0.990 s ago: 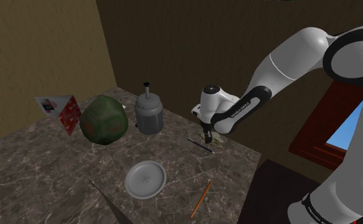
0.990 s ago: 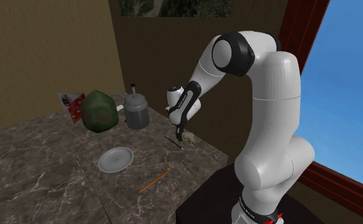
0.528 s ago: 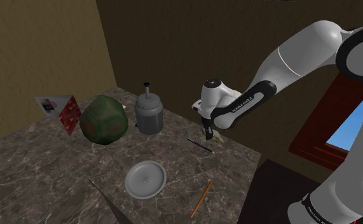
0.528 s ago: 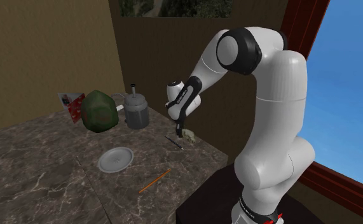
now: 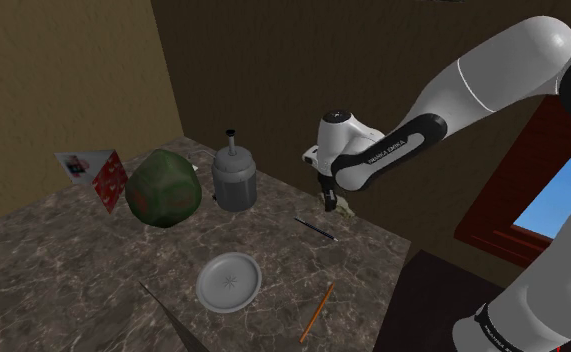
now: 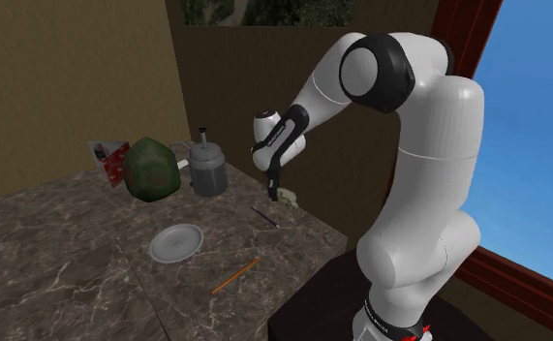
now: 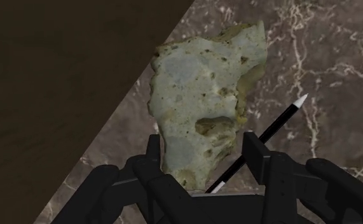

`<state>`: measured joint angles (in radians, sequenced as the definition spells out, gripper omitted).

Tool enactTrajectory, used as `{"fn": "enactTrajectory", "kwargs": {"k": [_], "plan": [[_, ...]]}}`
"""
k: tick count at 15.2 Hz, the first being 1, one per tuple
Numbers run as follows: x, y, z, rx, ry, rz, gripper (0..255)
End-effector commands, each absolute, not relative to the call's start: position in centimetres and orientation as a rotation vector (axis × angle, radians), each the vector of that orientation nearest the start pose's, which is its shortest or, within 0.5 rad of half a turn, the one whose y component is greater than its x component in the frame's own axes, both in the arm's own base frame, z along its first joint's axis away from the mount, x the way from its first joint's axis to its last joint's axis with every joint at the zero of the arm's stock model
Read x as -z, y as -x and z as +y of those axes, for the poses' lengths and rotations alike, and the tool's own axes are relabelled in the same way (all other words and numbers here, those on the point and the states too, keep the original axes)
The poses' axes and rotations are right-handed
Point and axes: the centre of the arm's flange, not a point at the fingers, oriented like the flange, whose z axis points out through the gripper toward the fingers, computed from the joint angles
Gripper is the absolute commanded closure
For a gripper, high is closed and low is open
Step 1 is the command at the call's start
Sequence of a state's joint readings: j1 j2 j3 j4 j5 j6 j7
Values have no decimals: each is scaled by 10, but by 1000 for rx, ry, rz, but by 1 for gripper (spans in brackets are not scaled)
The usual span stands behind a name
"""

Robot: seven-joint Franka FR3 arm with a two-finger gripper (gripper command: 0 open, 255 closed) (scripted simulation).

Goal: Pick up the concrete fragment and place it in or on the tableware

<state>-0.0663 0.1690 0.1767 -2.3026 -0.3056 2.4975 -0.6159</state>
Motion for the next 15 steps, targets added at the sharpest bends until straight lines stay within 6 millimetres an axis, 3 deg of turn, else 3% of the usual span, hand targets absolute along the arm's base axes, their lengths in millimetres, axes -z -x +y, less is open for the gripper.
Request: {"fn": "enactTrajectory", "kwargs": {"k": [1, 3, 15], "plan": [[-288, -524, 60, -15, 2924, -1533, 255], [-299, -524, 60, -15, 2924, -1533, 255], [-302, -525, 218, -15, 2924, -1533, 255]]}}
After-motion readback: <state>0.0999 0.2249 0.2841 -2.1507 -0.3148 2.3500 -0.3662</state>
